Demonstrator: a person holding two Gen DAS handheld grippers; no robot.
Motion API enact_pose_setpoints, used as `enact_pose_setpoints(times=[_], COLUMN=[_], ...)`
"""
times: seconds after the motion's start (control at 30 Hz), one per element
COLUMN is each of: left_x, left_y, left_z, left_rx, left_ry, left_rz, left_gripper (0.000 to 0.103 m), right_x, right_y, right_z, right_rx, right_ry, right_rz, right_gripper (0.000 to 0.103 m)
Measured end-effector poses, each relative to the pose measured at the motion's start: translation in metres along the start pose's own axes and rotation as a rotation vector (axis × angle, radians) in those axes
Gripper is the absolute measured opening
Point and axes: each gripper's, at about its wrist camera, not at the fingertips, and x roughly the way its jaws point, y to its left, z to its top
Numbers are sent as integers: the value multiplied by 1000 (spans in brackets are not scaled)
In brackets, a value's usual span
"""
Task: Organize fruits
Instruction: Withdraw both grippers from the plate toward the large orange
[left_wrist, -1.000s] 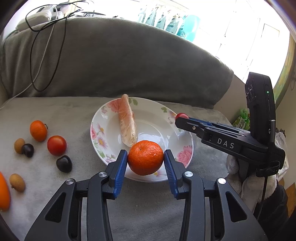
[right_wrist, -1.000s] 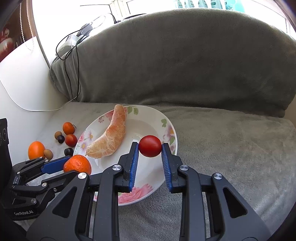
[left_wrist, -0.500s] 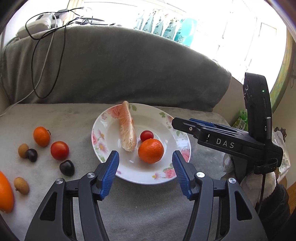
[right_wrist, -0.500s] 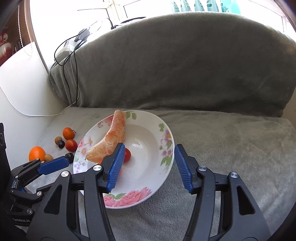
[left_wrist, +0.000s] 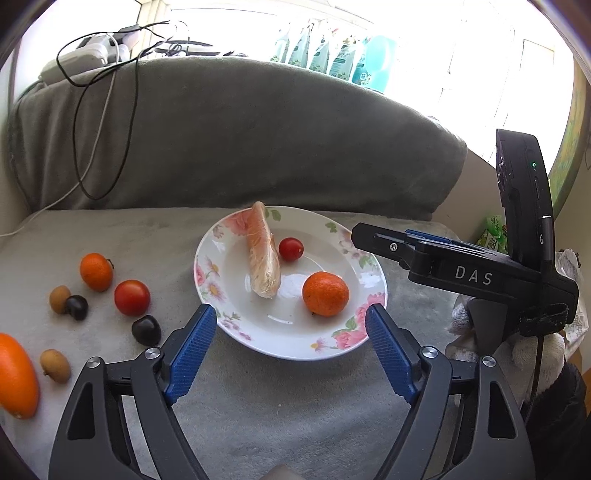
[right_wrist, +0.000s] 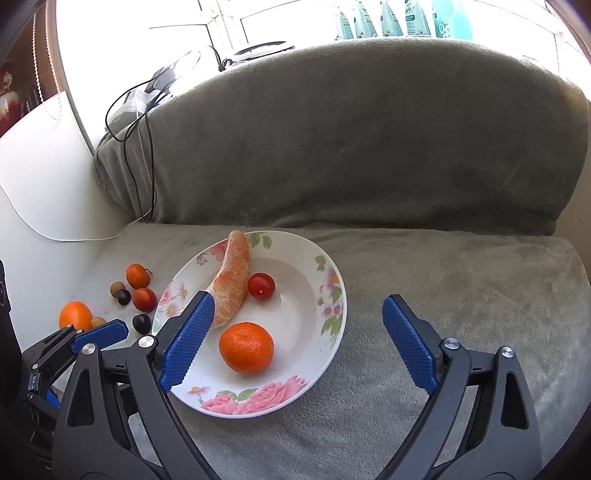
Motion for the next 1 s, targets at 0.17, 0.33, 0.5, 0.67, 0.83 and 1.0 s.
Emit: enact_pose_setpoints(times=[0.17, 0.33, 0.5, 0.67, 0.83, 1.0], left_x=[-8, -26, -46, -67, -83, -97], left_y=[5, 11, 23, 35, 50, 66], left_z=[-1, -3, -4, -6, -9, -14], left_rx=[-9, -9, -34, -45, -70, -92], left_ry=[-5, -26, -59, -93, -119, -135], left_rz=[10, 21, 36, 51, 66, 96], left_gripper=[83, 83, 83, 83, 83, 83], right_x=[-5, -10, -12, -17, -19, -19], right_y=[6, 16, 29, 50, 70, 89], right_z=[1, 5, 8, 10, 14, 14], right_rx=[2, -1, -4, -39, -56, -76], right_ry=[-2, -2, 6, 4, 5, 12], right_rz=[23, 49, 81, 97, 124, 152], right_gripper=[94, 94, 95, 95, 95, 95])
